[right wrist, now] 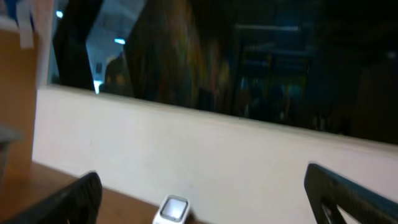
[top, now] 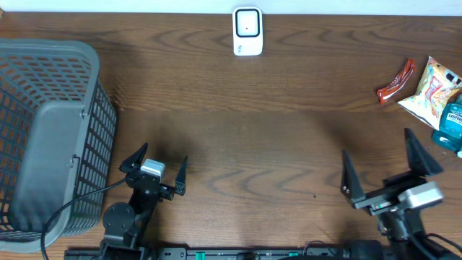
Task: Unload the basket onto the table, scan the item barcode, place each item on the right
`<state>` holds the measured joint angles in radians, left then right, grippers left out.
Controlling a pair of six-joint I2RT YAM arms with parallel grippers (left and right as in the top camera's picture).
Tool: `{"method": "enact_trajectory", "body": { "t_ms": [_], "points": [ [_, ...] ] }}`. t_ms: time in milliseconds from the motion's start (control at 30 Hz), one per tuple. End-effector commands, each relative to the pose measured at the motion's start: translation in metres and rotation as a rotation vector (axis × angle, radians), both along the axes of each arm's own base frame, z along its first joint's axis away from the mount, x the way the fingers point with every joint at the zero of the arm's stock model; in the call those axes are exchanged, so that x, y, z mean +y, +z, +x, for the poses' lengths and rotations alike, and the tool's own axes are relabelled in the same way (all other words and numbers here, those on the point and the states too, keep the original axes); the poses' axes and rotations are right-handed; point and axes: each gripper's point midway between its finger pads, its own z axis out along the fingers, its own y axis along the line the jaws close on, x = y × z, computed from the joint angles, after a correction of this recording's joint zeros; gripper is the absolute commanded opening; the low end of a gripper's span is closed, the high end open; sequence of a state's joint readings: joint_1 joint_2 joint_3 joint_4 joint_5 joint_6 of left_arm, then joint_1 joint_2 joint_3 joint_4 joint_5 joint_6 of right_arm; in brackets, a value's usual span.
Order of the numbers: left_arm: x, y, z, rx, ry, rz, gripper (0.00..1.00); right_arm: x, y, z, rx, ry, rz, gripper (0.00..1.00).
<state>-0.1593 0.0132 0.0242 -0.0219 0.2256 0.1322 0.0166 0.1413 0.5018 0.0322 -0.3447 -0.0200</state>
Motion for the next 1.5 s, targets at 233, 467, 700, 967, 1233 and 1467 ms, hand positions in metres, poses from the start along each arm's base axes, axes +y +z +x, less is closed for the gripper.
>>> {"method": "enact_trajectory", "body": {
  "t_ms": [233, 467, 700, 967, 1233, 1467],
  "points": [
    [-0.001, -0.016, -0.001, 0.043, -0.008, 0.016, 0.99, 0.002, -0.041, 0.002, -0.103, 0.007, -0.003, 0.99],
    [-0.001, -0.016, -0.001, 0.043, -0.008, 0.015, 0.99, -0.004, -0.064, 0.017, -0.059, -0.031, 0.022, 0.99],
    [-0.001, -0.016, -0.001, 0.043, -0.008, 0.016, 0.99, -0.004, -0.086, 0.025, -0.064, -0.043, 0.008, 0.99],
    [-0.001, -0.016, -0.001, 0.043, -0.008, 0.016, 0.99, -0.005, -0.108, 0.034, -0.032, -0.058, -0.002, 0.99],
    [-0.001, -0.016, -0.001, 0.043, -0.008, 0.016, 0.99, -0.012, -0.126, 0.042, 0.023, -0.107, -0.017, 0.99],
    [-0.001, -0.016, -0.001, 0.043, -0.008, 0.016, 0.99, -0.015, -0.148, 0.05, 0.112, -0.132, -0.042, 0.99]
  ]
}}
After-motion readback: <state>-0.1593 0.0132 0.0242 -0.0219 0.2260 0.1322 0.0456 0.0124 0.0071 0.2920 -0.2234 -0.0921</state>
